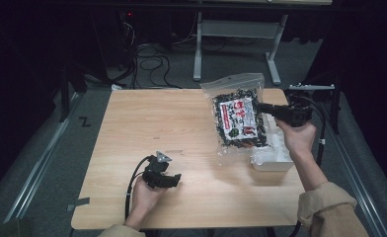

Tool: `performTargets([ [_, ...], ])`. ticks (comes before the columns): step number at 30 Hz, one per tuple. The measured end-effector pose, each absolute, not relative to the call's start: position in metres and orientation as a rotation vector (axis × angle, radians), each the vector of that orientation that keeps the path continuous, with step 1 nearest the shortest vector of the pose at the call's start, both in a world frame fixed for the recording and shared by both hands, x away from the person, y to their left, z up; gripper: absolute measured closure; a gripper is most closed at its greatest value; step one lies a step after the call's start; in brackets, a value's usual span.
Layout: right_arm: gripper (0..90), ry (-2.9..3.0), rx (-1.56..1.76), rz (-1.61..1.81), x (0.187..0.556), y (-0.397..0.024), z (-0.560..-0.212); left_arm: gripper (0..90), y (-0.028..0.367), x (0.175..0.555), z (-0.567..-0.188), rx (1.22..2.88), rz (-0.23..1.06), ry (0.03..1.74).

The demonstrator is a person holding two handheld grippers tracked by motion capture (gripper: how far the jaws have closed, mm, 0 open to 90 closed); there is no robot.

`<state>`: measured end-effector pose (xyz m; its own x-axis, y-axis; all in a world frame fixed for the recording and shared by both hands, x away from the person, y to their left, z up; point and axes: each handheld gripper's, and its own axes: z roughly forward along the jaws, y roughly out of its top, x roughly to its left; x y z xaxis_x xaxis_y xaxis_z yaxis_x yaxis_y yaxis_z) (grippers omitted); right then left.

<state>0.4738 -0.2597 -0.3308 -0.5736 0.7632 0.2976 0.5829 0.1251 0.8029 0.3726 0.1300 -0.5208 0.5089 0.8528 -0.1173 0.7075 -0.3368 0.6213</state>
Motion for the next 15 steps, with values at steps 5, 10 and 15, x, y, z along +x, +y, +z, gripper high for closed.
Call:
performTargets([
  [5, 86.9, 2.157, 1.362, 1.437, 0.478, -0.270, -0.324, 32.9, 0.131, 0.372, -0.520, 2.124, 0.310, 1.270],
  [10, 87.2, 2.088, 1.388, 1.432, 0.478, -0.283, -0.320, 32.8, 0.130, 0.372, -0.521, 2.130, 0.310, 1.266],
  [15, 87.3, 2.012, 1.408, 1.443, 0.478, -0.298, -0.316, 32.8, 0.130, 0.373, -0.521, 2.133, 0.311, 1.265],
])
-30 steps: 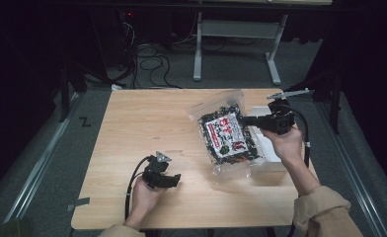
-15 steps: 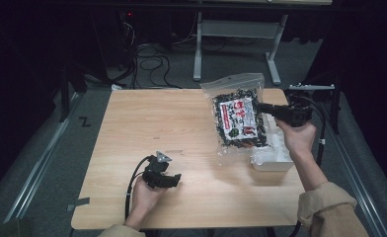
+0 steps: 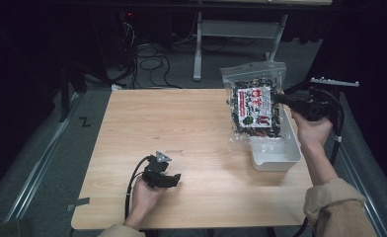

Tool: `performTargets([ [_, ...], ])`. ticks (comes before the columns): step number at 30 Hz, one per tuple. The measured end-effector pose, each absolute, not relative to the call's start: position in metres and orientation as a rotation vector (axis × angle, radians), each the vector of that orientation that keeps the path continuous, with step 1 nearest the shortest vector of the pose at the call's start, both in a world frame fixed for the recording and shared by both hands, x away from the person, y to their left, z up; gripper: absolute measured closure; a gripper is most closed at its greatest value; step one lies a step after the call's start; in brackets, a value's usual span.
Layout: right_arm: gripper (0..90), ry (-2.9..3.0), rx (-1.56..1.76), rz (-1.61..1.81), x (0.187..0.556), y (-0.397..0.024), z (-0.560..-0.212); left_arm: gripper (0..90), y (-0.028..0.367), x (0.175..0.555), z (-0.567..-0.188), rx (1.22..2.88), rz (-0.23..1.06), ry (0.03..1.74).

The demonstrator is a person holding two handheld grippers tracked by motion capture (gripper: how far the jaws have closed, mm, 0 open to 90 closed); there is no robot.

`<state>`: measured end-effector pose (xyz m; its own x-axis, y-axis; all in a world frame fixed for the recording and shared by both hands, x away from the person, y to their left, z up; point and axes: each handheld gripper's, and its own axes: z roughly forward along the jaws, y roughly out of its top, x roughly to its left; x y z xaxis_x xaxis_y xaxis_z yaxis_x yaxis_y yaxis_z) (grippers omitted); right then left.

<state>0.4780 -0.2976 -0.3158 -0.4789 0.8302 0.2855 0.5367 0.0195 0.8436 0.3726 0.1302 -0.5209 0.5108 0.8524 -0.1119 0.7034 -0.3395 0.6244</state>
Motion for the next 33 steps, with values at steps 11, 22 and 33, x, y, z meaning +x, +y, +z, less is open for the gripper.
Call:
performTargets([
  [11, 87.3, 1.885, 1.458, 1.421, 0.474, -0.331, -0.316, 32.8, 0.129, 0.372, -0.522, 2.138, 0.303, 1.265],
  [22, 87.2, 1.796, 1.469, 1.339, 0.467, -0.354, -0.321, 32.8, 0.128, 0.372, -0.523, 2.142, 0.308, 1.266],
  [33, 87.1, 1.747, 1.464, 1.274, 0.465, -0.361, -0.331, 32.8, 0.128, 0.372, -0.523, 2.144, 0.304, 1.265],
])
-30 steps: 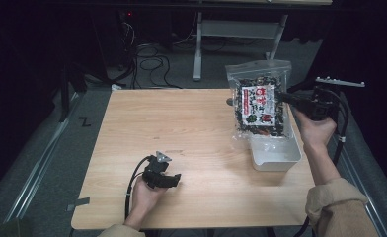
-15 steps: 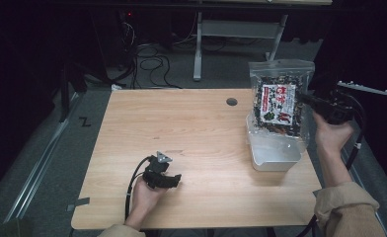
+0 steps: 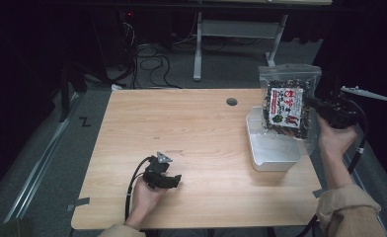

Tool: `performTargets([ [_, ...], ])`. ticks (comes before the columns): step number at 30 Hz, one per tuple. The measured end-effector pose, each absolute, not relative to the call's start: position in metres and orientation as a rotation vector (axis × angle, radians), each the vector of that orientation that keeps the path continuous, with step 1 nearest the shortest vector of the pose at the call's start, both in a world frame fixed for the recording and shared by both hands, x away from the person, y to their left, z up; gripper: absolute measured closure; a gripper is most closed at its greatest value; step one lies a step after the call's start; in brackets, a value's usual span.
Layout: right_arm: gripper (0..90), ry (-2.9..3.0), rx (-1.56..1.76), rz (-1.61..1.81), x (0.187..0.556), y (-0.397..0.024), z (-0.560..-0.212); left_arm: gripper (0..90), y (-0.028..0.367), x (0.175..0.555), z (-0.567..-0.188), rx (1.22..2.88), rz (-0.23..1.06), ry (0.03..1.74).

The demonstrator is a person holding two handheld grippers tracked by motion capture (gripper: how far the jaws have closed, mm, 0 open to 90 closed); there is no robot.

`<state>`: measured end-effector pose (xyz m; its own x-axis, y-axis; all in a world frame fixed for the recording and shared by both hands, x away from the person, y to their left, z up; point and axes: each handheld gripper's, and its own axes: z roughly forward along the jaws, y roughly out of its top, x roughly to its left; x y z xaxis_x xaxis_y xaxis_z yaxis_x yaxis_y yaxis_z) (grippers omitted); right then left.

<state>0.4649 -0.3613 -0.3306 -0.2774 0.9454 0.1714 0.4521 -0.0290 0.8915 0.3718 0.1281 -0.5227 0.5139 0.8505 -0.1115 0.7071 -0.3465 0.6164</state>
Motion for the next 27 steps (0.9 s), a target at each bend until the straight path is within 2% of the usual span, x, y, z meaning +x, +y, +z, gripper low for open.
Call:
performTargets([
  [14, 86.9, 1.746, 1.403, 1.175, 0.473, -0.339, -0.344, 31.9, 0.130, 0.370, -0.520, 2.124, 0.315, 1.271],
  [27, 85.1, 1.813, 1.384, 1.128, 0.477, -0.335, -0.373, 31.4, 0.131, 0.370, -0.519, 2.098, 0.339, 1.285],
])
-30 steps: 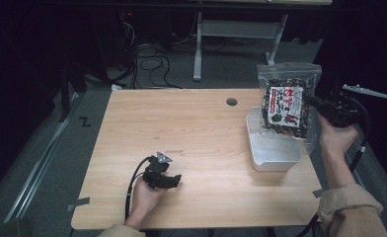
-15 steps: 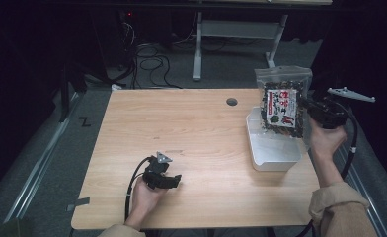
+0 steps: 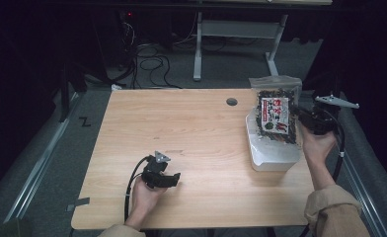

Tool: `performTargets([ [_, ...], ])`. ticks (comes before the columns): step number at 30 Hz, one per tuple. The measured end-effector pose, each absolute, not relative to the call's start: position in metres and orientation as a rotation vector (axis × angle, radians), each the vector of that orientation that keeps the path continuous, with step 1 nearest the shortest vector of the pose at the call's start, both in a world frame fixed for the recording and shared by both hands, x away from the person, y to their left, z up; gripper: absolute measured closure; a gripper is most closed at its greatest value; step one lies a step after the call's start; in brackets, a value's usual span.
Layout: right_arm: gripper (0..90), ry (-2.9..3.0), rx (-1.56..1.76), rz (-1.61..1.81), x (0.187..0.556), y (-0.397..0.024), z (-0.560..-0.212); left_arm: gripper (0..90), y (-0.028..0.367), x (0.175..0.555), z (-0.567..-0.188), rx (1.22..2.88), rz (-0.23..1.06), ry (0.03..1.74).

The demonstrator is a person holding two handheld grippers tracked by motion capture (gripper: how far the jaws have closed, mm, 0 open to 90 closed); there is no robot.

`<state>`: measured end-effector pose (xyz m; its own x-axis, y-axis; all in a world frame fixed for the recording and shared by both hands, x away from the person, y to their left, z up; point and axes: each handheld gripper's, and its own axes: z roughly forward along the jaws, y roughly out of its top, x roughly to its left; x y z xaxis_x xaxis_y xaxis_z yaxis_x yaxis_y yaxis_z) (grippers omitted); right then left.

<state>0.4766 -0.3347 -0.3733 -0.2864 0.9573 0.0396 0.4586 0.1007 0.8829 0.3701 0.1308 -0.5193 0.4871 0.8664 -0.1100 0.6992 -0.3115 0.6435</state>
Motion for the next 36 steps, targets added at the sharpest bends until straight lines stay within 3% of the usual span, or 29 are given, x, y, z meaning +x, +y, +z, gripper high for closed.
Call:
performTargets([
  [21, 74.4, 1.956, 1.407, 1.124, 0.477, -0.358, -0.384, 31.7, 0.130, 0.370, -0.519, 2.098, 0.346, 1.276],
  [30, 67.3, 2.008, 1.447, 1.073, 0.483, -0.361, -0.391, 32.0, 0.129, 0.370, -0.519, 2.101, 0.349, 1.275],
  [33, 61.3, 2.033, 1.460, 1.049, 0.488, -0.358, -0.394, 32.0, 0.129, 0.370, -0.519, 2.101, 0.349, 1.273],
  [36, 62.9, 2.060, 1.489, 1.034, 0.492, -0.357, -0.398, 32.0, 0.129, 0.370, -0.519, 2.099, 0.347, 1.271],
])
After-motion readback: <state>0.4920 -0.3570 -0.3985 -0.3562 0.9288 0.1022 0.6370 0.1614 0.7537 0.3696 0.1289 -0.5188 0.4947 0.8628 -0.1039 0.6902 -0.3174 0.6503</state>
